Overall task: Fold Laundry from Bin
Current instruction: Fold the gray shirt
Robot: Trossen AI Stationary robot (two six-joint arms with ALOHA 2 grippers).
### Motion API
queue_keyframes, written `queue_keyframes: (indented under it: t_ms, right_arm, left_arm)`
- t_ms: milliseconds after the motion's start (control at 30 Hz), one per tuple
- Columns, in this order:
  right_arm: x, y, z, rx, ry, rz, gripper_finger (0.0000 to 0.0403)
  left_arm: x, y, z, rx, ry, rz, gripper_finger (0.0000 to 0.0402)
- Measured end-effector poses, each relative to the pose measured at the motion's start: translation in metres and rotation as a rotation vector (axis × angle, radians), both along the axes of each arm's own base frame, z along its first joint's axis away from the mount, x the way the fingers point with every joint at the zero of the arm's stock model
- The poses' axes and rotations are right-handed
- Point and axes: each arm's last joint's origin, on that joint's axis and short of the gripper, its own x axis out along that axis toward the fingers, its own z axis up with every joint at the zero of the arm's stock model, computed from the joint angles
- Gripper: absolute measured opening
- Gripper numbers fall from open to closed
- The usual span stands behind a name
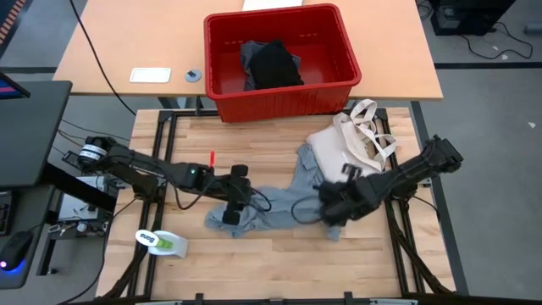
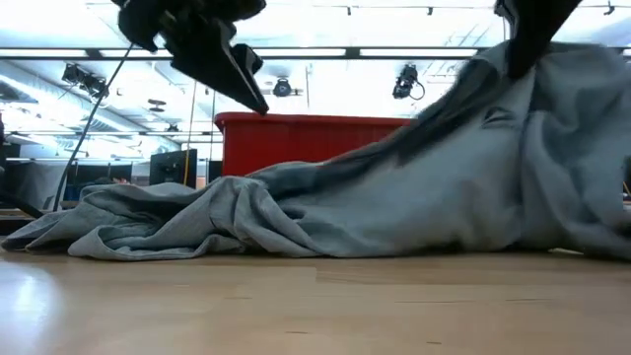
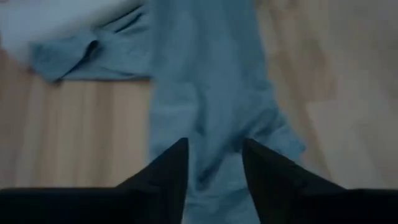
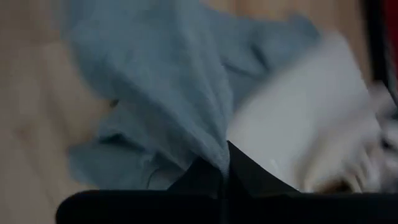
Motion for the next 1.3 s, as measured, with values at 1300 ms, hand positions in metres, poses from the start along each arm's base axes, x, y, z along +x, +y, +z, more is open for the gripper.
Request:
queue_keyframes:
  t_ms: [1300]
  right_arm:
    - [-0.002,-0.037,0.027,-0.037,-0.14,-0.127,0.0011]
  left_arm:
    - [0.054,-0.062,-0.076,0.266,0.297,0.325,0.0189]
